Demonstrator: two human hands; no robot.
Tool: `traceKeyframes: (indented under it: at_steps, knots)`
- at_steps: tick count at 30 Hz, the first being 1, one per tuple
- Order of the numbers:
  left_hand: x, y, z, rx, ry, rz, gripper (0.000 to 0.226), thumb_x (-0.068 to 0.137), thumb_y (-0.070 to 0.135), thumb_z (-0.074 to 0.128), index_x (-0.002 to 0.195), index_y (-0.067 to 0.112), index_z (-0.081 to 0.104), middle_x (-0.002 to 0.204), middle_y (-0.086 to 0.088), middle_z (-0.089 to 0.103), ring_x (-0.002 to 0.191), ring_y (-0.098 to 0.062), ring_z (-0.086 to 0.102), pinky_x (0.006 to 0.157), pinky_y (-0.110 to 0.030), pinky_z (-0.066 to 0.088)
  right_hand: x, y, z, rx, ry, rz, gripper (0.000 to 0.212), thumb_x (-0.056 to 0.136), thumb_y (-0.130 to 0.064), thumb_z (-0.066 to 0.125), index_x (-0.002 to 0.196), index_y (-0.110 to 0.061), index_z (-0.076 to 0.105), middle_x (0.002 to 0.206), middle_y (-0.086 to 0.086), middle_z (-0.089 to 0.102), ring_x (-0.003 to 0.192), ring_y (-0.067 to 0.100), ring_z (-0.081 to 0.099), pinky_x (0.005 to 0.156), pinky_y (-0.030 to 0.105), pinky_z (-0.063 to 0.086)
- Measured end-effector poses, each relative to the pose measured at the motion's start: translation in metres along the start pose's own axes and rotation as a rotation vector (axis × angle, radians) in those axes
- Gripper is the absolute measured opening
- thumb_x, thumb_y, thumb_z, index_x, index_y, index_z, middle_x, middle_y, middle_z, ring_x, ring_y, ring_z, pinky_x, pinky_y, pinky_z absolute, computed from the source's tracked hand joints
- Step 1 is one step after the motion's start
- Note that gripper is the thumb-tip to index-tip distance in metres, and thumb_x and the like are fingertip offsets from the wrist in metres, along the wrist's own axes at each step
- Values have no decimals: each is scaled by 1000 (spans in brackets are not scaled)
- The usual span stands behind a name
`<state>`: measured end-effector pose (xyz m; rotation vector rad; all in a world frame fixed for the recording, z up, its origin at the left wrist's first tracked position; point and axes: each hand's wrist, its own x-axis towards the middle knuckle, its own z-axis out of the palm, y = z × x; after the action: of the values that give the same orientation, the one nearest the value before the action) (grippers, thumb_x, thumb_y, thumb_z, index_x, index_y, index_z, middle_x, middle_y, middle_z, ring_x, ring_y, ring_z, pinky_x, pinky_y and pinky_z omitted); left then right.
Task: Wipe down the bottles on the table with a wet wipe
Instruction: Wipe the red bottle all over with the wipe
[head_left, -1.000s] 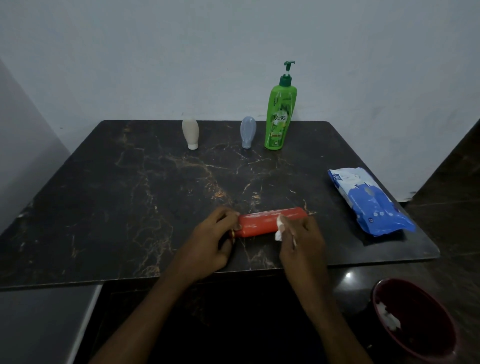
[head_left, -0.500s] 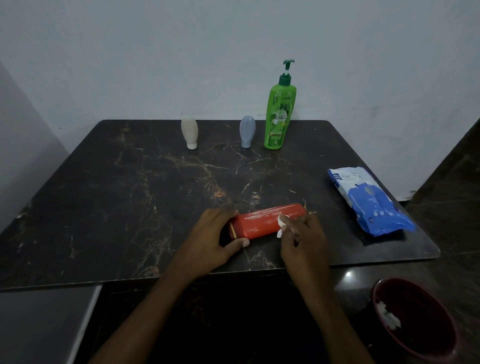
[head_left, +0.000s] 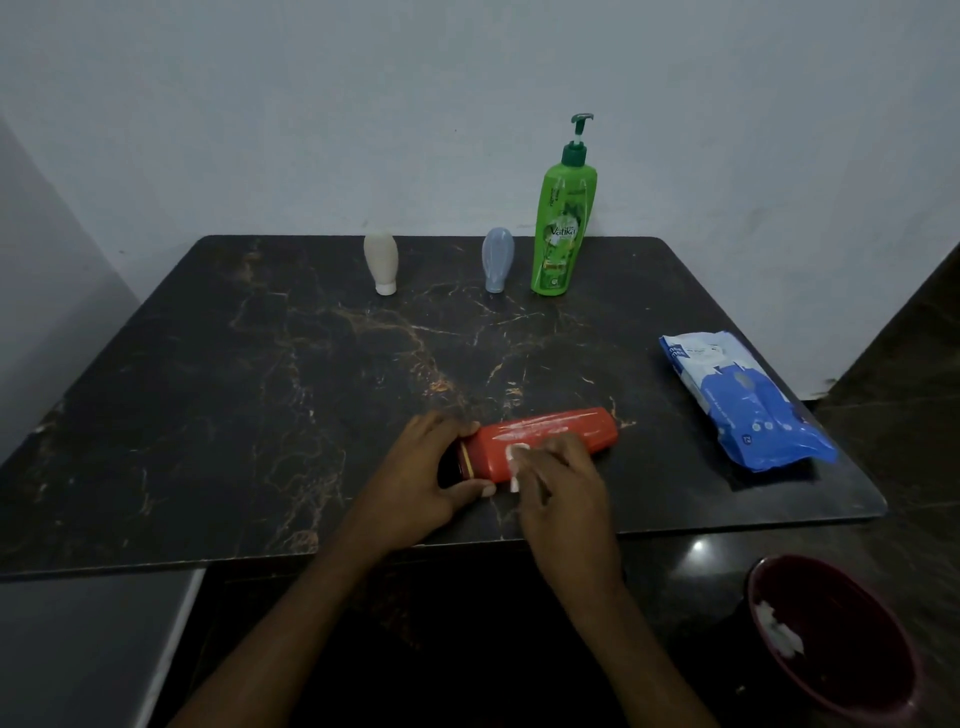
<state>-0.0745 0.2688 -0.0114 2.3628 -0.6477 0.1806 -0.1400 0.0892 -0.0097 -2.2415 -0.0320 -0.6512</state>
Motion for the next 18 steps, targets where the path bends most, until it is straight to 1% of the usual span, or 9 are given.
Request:
traceKeyframes:
  at_steps: [4,6,7,9,11,12,13,15,18]
  knots:
    - [-1,2,1,-5,-14,-3,68,77,48,84,135,23,58,127,12,56,117,-3,50,101,-23,43,23,31,-30,31,117,249,7,92,-13,65,90,-16,71,91,-4,59,75,4,59,71,11,45]
    - [-1,3,0,-3,-11,-4,67,78,48,84,134,24,57,127,12,56,117,-4,50,101,-24,43,28,40,-39,-6,143,284,7,92,-12,66,97,-11,71,96,3,61,77,4,59,74,17,50]
    - [0,3,0,-2,-10,-4,67,78,48,84,134,24,57,127,12,56,117,-4,50,101,-24,43,28,40,-40,-13,147,295,9,92,-12,66,99,-10,71,98,4,61,78,2,58,74,16,49]
    - [-1,3,0,-3,-15,-6,66,78,48,84,133,24,57,127,12,56,117,-4,50,100,-24,43,23,32,-34,-5,152,299,9,92,-10,64,98,-12,71,95,-3,57,77,-4,56,70,8,44]
    - [-2,4,0,-2,-12,-13,66,77,48,84,132,24,57,127,13,56,116,-3,50,99,-21,42,15,17,-21,13,119,260,10,93,-11,61,95,-15,71,91,-10,52,79,-4,56,70,6,42]
    - [-2,4,0,1,-7,-16,65,77,47,85,132,24,56,127,13,56,116,-3,50,98,-20,41,10,10,-13,19,96,193,12,93,-9,60,95,-14,71,92,-9,52,78,0,57,71,9,44]
    - [-2,5,0,3,-4,-20,64,78,46,85,131,24,57,126,13,56,115,-3,50,97,-20,41,4,2,-4,31,68,109,14,92,-7,59,96,-12,71,94,-6,53,78,5,57,73,17,47]
    - [-2,5,0,2,-8,-15,62,79,42,84,131,23,57,126,10,57,114,-6,51,98,-26,45,-7,-13,11,43,14,-7,14,92,-5,58,95,-10,70,94,-4,52,75,11,55,71,26,49]
    - [-3,5,-1,-9,-23,-10,60,80,44,79,132,23,57,126,9,58,115,-8,53,99,-33,47,-14,-21,18,18,-17,-68,14,93,-8,58,98,-10,70,95,-6,50,74,10,54,70,24,48]
